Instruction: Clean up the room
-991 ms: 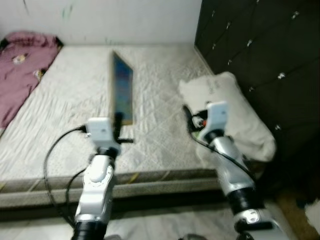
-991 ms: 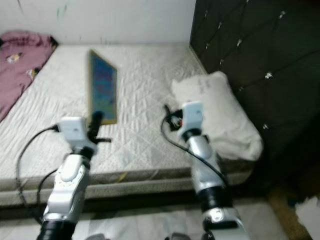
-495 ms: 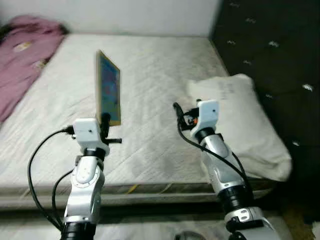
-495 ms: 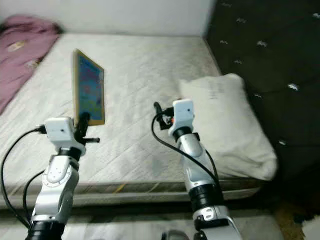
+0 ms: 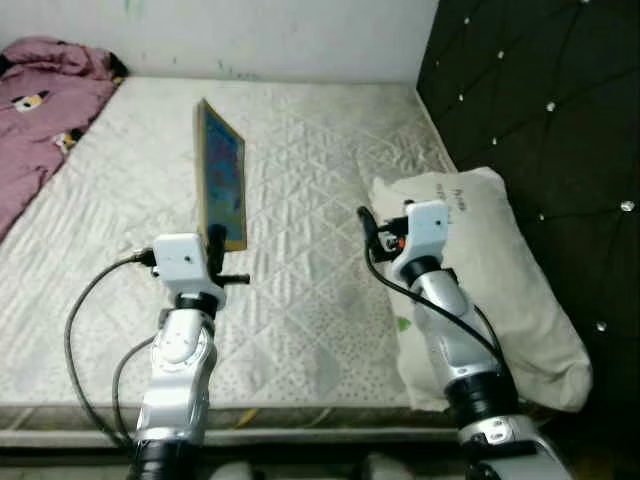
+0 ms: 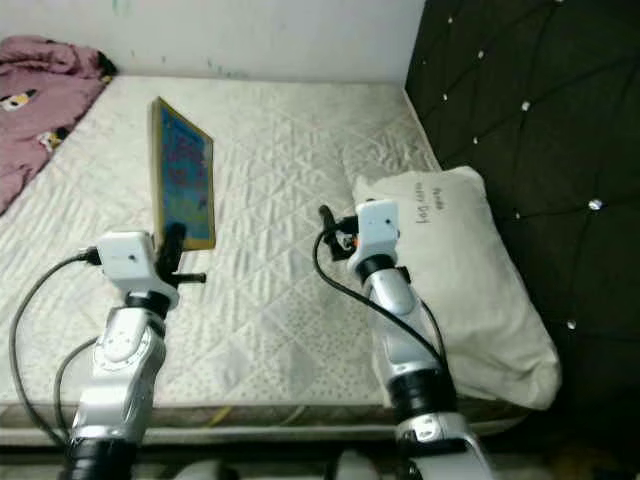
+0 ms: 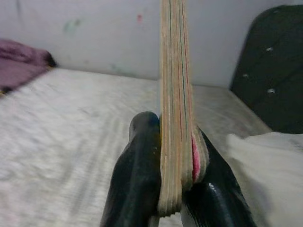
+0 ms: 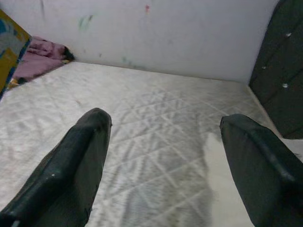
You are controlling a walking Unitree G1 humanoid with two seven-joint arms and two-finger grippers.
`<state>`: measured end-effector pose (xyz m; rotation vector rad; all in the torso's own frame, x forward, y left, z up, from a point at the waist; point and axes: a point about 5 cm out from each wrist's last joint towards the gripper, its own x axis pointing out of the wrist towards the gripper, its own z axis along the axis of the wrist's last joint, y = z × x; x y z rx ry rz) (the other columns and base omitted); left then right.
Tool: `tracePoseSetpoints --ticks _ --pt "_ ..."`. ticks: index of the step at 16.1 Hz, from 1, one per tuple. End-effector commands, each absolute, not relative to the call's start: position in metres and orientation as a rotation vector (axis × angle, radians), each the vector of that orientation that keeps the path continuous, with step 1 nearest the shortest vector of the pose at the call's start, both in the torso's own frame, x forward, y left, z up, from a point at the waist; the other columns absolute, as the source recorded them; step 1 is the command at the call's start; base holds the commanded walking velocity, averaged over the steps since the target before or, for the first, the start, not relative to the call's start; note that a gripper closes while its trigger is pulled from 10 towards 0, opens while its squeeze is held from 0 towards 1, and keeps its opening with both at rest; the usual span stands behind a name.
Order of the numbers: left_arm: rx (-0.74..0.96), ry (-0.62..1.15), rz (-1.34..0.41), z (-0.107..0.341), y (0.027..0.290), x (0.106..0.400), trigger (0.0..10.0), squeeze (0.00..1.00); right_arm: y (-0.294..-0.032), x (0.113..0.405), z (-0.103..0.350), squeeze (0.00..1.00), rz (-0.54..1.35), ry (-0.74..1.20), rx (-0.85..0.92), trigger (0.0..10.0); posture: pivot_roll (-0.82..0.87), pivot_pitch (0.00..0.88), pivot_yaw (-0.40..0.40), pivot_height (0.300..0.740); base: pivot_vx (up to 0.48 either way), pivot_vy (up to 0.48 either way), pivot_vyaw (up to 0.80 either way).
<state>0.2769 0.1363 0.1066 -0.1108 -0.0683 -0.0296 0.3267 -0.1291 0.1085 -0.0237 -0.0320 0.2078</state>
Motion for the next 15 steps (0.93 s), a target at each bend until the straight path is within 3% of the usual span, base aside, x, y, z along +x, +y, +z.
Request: tracePoseSetpoints --ticks 1,8,15 --pt "-0.113 -0.114 -0.054 0.1175 0.1321 0.2793 10.0 0.0 -0.1307 0.3283 0.1108 0.0 0.199 -0.036 -0.016 10.0 -0.08 0.0 -0.025 0.74 0.0 0.0 0.0" --pt "-0.123 -0.112 -0.028 0.1199 0.1333 0.2791 10.0 0.0 -0.1348 0.3272 0.1102 0.0 0.184 -0.018 -0.011 10.0 -0.08 0.0 -0.031 0.74 0.0 0.0 -0.63" --pt "-0.154 -0.108 0.019 0.1234 0.1392 0.2784 10.0 0.0 -0.1361 0.3263 0.116 0.0 0.188 -0.03 -0.002 10.0 -0.08 0.0 -0.039 0.74 0.0 0.0 0.0"
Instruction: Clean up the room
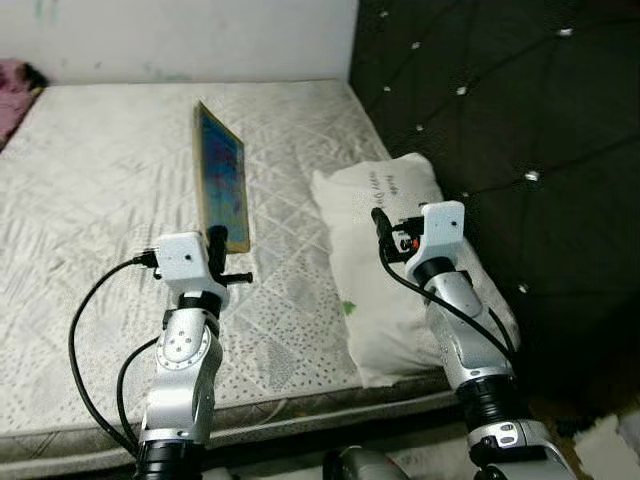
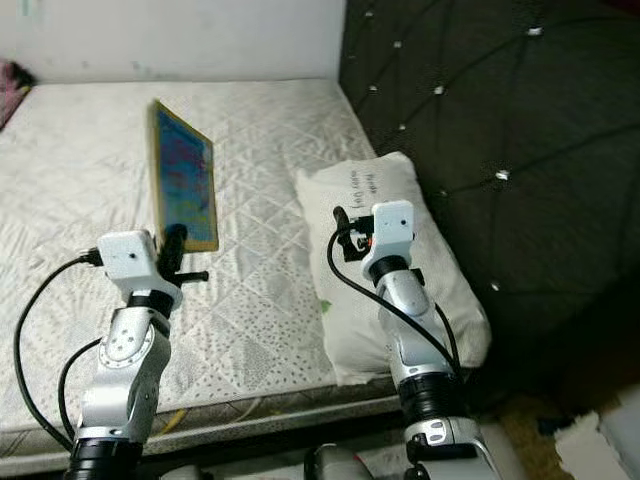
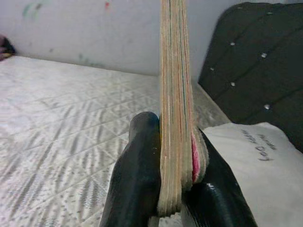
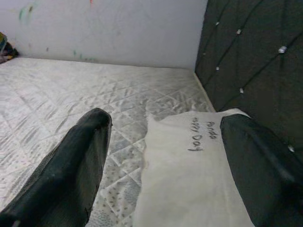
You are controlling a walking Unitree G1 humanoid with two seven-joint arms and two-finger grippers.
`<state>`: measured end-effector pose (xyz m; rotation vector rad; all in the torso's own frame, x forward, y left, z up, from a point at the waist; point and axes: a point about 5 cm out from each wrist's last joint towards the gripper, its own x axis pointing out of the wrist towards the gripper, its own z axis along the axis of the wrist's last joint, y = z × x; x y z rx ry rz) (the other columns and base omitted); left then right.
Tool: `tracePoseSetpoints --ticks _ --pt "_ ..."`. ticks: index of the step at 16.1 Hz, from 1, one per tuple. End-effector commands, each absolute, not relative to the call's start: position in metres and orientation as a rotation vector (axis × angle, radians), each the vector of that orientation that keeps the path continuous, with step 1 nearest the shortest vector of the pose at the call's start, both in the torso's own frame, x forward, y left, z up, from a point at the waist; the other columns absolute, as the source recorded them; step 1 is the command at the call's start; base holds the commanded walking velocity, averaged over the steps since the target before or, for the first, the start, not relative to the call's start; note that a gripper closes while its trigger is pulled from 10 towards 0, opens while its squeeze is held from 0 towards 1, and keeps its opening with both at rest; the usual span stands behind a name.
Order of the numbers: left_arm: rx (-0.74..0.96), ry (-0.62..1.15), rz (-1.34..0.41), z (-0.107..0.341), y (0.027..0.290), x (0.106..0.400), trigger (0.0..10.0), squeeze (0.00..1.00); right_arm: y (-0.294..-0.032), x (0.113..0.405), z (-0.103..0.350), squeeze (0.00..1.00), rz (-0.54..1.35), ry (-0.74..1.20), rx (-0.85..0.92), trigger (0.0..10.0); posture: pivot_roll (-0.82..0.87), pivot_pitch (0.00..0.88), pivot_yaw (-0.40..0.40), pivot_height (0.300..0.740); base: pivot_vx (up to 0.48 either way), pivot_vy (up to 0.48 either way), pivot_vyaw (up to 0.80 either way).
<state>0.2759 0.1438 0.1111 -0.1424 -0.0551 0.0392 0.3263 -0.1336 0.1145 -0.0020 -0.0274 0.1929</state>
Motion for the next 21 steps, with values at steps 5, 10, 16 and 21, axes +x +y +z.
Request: tracePoseSetpoints --ticks 5,10,16,21 --pt "-0.123 -0.107 0.104 0.125 0.157 0.272 10.0 0.0 -0.137 0.322 0.119 0.0 0.194 -0.034 0.009 10.0 -0.08 0.003 -0.043 0.74 0.0 0.0 0.0" --pt "-0.148 -0.079 0.123 0.119 0.169 0.26 10.0 0.0 -0.137 0.32 0.12 0.0 0.195 -0.035 0.02 10.0 -0.07 0.006 -0.044 0.74 0.0 0.0 0.0" --pt "-0.149 -0.083 0.097 0.123 0.164 0.264 10.0 0.0 -0.134 0.321 0.121 0.0 0.208 -0.03 0.027 10.0 -0.07 0.0 -0.043 0.726 0.0 0.0 0.0" --pt "-0.144 -0.088 0.097 0.124 0.164 0.266 10.0 0.0 -0.134 0.322 0.121 0.0 0.216 -0.028 0.026 10.0 -0.07 0.0 -0.045 0.679 0.0 0.0 0.0"
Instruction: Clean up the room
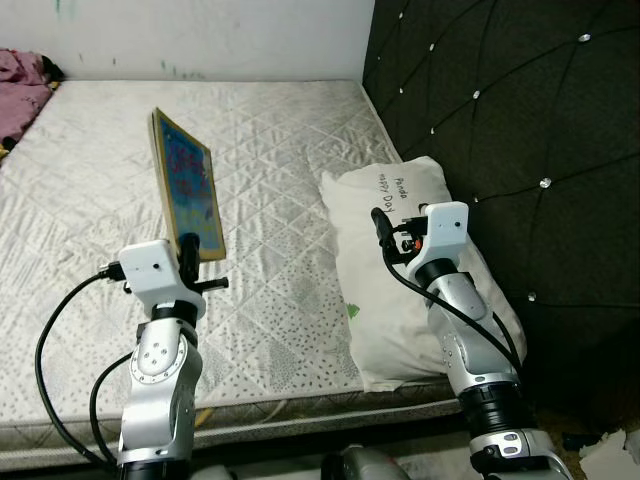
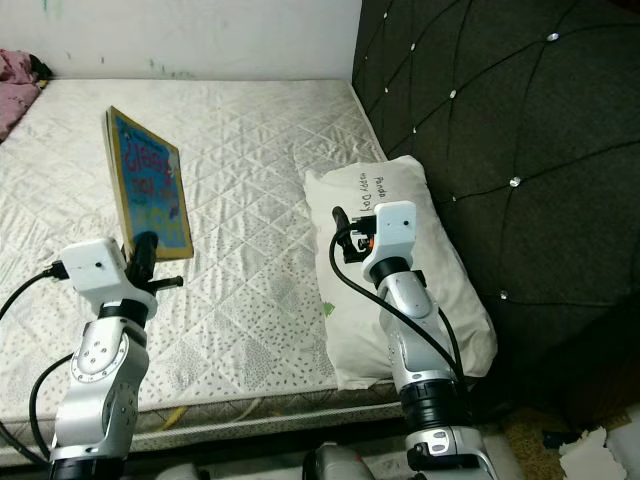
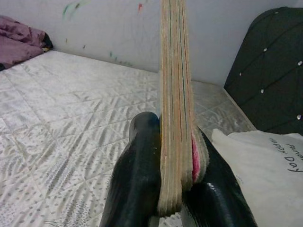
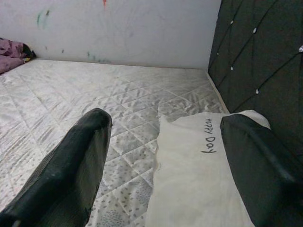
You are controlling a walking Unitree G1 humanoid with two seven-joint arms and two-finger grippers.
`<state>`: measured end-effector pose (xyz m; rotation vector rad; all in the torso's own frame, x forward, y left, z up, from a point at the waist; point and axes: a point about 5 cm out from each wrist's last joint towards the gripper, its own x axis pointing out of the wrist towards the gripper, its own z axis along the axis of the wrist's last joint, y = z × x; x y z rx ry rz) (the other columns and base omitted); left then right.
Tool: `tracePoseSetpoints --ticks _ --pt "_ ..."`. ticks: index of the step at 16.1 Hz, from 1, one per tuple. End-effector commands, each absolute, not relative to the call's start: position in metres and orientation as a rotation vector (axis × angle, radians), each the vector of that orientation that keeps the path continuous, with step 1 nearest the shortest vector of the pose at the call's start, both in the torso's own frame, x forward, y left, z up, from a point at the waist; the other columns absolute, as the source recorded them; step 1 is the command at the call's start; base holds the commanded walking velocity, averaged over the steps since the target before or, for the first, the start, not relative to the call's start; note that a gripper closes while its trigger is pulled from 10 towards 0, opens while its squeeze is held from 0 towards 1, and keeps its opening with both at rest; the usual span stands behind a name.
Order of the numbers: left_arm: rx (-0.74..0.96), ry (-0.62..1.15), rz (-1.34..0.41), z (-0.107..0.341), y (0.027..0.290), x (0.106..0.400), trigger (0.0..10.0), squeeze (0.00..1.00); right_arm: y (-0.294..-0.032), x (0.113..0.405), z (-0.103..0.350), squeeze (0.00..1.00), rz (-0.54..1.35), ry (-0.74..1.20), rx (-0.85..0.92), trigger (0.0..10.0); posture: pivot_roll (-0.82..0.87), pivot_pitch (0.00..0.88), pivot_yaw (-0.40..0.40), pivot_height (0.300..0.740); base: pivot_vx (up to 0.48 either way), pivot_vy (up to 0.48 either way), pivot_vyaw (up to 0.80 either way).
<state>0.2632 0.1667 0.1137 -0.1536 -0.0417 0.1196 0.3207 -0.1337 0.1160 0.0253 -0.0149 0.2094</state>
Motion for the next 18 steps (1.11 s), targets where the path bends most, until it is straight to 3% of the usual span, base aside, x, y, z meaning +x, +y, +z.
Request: tracePoseSetpoints --ticks 1,5,18 --pt "-0.144 -0.089 0.098 0.1246 0.1636 0.266 10.0 0.0 -0.1335 0.3222 0.1213 0.0 0.219 -0.027 0.026 10.0 -0.07 0.0 -0.047 0.664 0.0 0.0 0.0" --pt "-0.142 -0.094 0.103 0.1252 0.163 0.2677 10.0 0.0 -0.1329 0.323 0.1214 0.0 0.225 -0.029 0.024 10.0 -0.07 0.0 -0.049 0.624 0.0 0.0 0.0" --pt "-0.155 -0.092 0.121 0.1263 0.1628 0.2707 10.0 0.0 -0.1257 0.3262 0.125 0.0 0.258 -0.036 0.021 10.0 -0.07 0.005 -0.071 0.624 0.0 0.0 0.0"
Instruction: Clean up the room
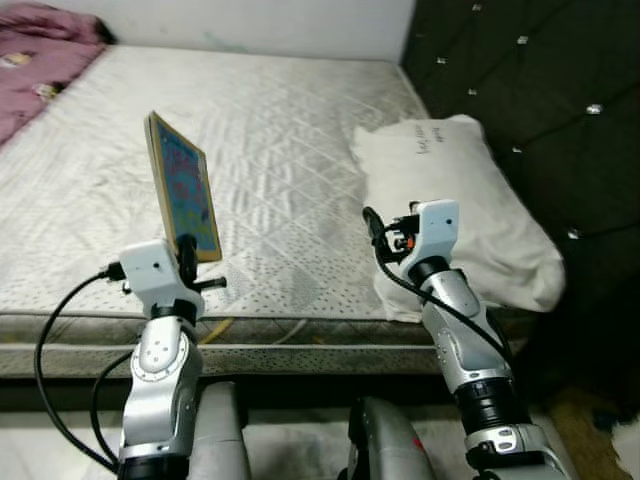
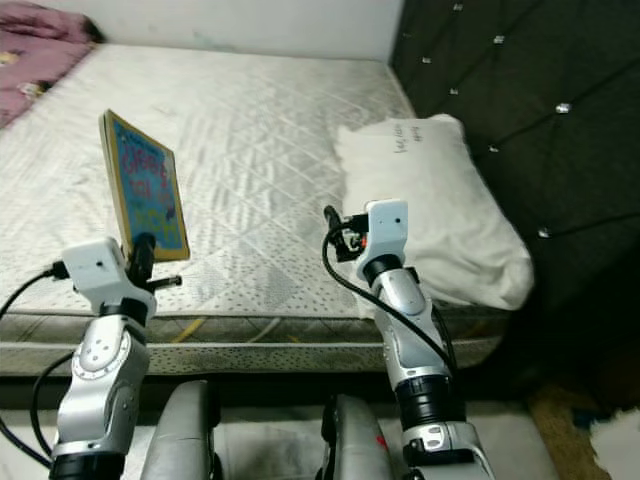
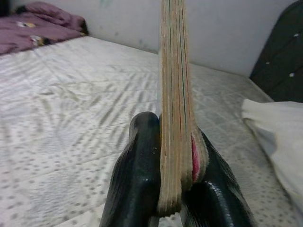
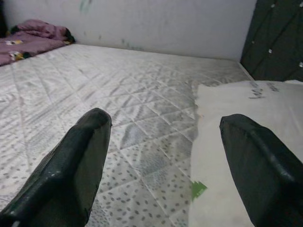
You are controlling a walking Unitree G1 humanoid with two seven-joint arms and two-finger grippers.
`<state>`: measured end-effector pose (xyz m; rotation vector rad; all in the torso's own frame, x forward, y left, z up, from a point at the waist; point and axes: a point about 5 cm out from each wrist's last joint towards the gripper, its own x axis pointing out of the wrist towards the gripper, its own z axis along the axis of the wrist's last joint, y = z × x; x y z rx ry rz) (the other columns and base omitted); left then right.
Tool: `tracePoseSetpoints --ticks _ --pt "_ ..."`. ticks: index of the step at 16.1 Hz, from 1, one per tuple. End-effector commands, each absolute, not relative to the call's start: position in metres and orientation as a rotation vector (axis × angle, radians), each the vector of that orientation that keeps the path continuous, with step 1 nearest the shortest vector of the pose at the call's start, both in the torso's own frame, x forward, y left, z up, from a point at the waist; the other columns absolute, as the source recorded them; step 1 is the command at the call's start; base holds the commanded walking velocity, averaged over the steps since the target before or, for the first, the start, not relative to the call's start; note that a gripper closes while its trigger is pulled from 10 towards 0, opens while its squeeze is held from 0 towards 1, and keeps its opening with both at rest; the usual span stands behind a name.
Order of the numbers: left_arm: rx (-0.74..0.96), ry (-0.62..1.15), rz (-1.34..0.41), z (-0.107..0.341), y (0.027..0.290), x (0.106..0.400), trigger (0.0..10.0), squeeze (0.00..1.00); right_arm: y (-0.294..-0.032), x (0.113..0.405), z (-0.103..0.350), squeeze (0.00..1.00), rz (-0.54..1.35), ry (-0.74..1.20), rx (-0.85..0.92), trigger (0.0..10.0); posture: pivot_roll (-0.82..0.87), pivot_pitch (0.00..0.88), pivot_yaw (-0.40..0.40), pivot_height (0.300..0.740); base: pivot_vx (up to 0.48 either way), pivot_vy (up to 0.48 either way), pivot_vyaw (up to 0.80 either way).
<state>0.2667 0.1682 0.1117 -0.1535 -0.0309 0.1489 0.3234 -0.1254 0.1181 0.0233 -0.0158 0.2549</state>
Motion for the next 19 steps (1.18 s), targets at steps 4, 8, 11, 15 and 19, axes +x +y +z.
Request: tracePoseSetpoints --ticks 4,8,11,15,19 --pt "-0.178 -0.092 0.148 0.13 0.171 0.279 10.0 0.0 -0.128 0.322 0.128 0.0 0.262 -0.032 0.021 10.0 -0.09 0.069 -0.082 0.585 0.0 0.0 0.0" --pt "-0.178 -0.103 0.158 0.135 0.174 0.285 10.0 0.0 -0.128 0.322 0.129 0.0 0.258 -0.026 0.025 10.0 -0.09 0.074 -0.077 0.561 0.0 0.0 0.0" --pt "-0.17 -0.108 0.157 0.135 0.176 0.285 10.0 0.0 -0.128 0.322 0.13 0.0 0.255 -0.02 0.024 10.0 -0.1 0.077 -0.074 0.561 0.0 0.0 0.0" --pt "-0.176 -0.12 0.159 0.136 0.177 0.285 10.0 0.0 -0.127 0.322 0.13 0.0 0.258 -0.02 0.02 10.0 -0.1 0.077 -0.076 0.561 0.155 0.0 0.0" --pt "-0.18 -0.125 0.156 0.137 0.176 0.286 10.0 0.0 -0.127 0.323 0.131 0.0 0.261 -0.023 0.014 10.0 -0.1 0.075 -0.079 0.561 0.362 0.0 0.0"
